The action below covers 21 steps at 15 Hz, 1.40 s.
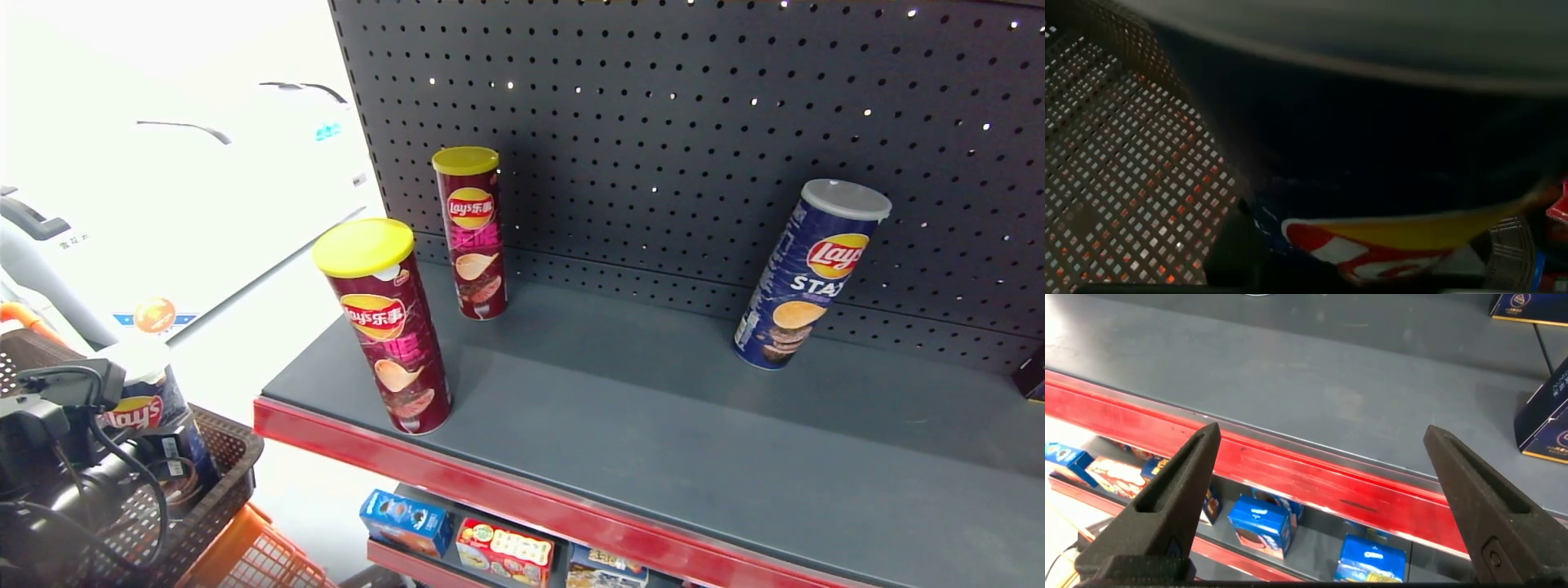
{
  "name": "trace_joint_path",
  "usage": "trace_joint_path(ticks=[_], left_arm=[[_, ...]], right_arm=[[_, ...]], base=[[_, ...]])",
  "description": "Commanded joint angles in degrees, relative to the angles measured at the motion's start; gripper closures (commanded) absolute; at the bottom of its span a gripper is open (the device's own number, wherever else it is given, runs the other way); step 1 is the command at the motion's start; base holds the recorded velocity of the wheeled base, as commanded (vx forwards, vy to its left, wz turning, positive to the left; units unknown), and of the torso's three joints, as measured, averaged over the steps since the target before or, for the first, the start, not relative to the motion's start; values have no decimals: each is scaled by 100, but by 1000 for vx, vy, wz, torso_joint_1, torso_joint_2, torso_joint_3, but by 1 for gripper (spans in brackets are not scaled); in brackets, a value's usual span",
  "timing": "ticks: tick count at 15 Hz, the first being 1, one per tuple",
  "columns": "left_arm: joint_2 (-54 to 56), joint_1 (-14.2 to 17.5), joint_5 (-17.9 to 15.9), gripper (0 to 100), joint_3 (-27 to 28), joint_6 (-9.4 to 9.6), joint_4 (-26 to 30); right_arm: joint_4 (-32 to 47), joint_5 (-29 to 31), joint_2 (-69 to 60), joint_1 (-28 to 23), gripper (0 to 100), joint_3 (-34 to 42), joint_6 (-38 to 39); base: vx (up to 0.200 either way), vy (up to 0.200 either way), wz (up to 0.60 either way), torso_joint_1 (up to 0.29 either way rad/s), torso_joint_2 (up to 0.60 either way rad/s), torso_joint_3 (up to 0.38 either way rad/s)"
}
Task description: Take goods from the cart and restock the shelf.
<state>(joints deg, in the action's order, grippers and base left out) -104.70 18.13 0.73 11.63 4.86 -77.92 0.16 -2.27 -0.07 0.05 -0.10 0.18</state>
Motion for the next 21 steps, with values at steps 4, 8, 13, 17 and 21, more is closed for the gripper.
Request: trace_joint_path(ticks=[4,8,13,17,21], left_arm=[[521,-204,-12,100,173,32,58],[1383,-459,-91,100,841,32,1209],[2666,-697,-442,100,1289,41,3037],[3290,-1083,-557,100,1368,182,3301],[3554,-1215,-565,100,1465,226,3319]], right_arm=[[2,-2,7,4,0,1,-1],[2,-2,7,4,0,1,-1],[2,-2,7,4,0,1,-1],[2,-2,7,4,0,1,-1],[2,-2,7,4,0,1,-1]], base=[[0,0,0,0,0,0],[0,0,0,0,0,0],[0,0,0,0,0,0],[0,0,0,0,0,0],[0,0,0,0,0,0]])
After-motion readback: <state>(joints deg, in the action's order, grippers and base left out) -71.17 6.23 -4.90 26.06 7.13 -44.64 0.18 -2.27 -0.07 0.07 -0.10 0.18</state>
